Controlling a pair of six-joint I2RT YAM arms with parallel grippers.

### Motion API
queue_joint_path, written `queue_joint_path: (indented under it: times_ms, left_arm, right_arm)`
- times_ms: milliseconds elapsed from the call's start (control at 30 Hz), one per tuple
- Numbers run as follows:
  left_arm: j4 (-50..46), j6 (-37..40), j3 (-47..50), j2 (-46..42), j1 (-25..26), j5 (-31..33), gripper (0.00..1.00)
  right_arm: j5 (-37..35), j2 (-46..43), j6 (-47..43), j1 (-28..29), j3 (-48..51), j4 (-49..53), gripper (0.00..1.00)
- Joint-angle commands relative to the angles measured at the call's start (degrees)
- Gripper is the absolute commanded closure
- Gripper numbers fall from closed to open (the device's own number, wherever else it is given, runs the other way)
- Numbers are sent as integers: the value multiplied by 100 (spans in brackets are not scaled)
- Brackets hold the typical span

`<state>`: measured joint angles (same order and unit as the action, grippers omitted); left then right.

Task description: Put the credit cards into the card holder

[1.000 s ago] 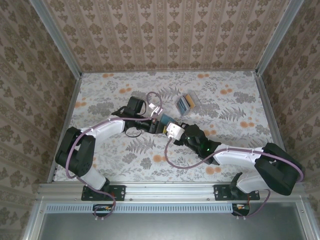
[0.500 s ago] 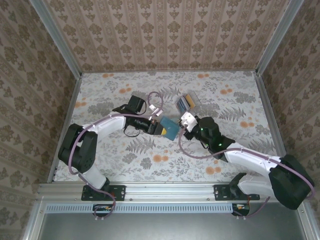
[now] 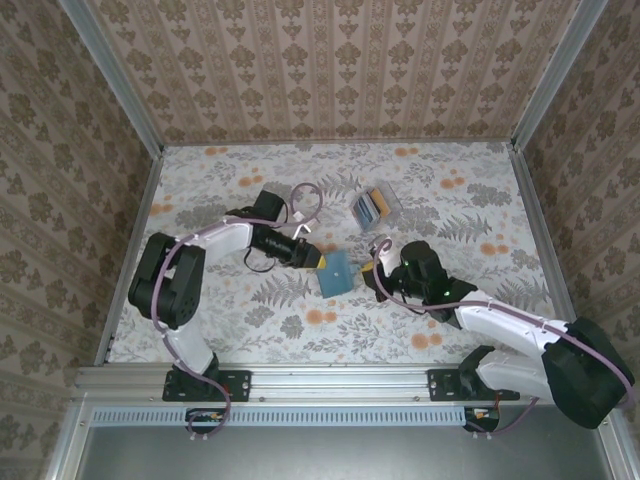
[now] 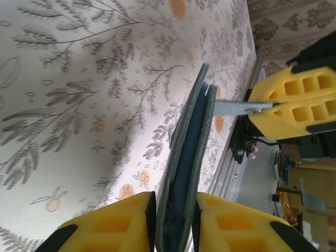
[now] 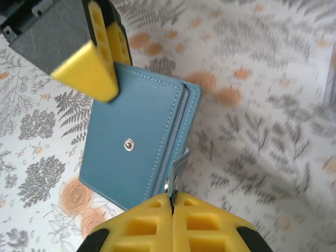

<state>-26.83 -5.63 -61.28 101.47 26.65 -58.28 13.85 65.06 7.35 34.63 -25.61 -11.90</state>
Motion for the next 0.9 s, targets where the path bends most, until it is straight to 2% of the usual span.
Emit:
queue_joint_path:
  times_ms: [0,133,167,267,367,533,567,667,867]
  left_arm:
    - [-71,-168,-122,84,-11,-6,71]
    - [-185,-547,-209,233,-16,613,67]
    - [-154,-698,-231,271,-179,631,67]
    - [98,-1038,-133,149,-168,611,63]
    - [334,-1329,82,-103,-178,741,59]
    - [853,-1818,388,-303,-90,700,53]
    - [1007,-1910,418,-299,151,687,52]
    - [1370,-2136,326,-120,419,546,49]
    - [1866,-2516,132,290,489,477,45]
  right_arm:
    - [51,22,932,-33,118,-7,100]
    - [108,153,1245,-131,-20,163,100]
    - [149,174,1257,-134,-154,387,100]
    - [301,174,1310,-162,-523,1074,100]
    - [455,105,1556,-300,-657,1269,100]
    - [157,-307,1962,-343,-447,792,100]
    - [113,-374,1986,-342,-384,599,100]
    - [-35,-386,1985,-343,-409,390,100]
    - [194,-142,1914,-343,-519,345,100]
